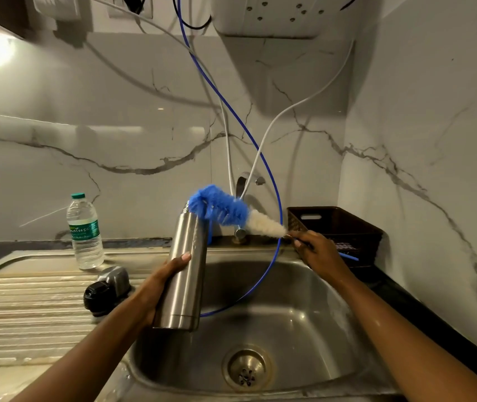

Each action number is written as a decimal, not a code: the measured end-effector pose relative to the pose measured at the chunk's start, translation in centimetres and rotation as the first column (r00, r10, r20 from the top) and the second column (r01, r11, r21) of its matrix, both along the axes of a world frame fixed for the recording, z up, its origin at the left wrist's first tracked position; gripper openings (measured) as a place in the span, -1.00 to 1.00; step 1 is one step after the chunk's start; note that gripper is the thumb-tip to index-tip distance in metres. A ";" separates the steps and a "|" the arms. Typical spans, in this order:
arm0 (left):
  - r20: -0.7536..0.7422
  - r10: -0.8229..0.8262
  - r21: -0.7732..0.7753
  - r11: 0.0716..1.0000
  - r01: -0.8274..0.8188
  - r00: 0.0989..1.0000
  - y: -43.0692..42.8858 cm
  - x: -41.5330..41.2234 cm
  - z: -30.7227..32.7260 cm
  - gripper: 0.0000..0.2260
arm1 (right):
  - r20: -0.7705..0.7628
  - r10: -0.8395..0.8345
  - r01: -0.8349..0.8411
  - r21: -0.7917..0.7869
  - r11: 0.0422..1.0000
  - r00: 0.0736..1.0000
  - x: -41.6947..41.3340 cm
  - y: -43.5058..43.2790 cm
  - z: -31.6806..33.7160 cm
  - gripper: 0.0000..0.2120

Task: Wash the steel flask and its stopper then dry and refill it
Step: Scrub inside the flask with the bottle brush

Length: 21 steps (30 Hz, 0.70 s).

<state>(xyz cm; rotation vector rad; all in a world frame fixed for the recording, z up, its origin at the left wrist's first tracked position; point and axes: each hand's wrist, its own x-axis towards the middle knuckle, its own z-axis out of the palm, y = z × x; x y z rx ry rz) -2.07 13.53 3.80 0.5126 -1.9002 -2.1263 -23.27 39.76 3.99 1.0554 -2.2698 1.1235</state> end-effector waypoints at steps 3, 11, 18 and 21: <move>-0.031 0.009 -0.046 0.999 -0.010 0.999 0.1 0.0 -0.1 0.01 | -0.017 0.066 -0.066 -0.032 0.997 0.998 0.7 -2.0 0.2 -0.69; -0.043 -0.063 0.050 0.997 0.065 0.997 0.4 0.2 0.1 -0.02 | 0.071 0.043 -0.038 -0.077 0.996 0.997 -0.3 -0.1 -0.5 -0.70; -0.118 -0.075 0.125 0.988 0.089 0.990 0.2 0.1 0.1 -0.13 | 0.062 0.063 -0.057 -0.102 0.993 0.996 0.2 0.1 -0.6 -0.71; -0.082 -0.076 0.137 0.987 0.087 0.994 0.7 0.2 0.0 -0.32 | 0.085 0.055 -0.047 -0.102 0.994 0.995 -0.1 0.5 -0.9 -0.70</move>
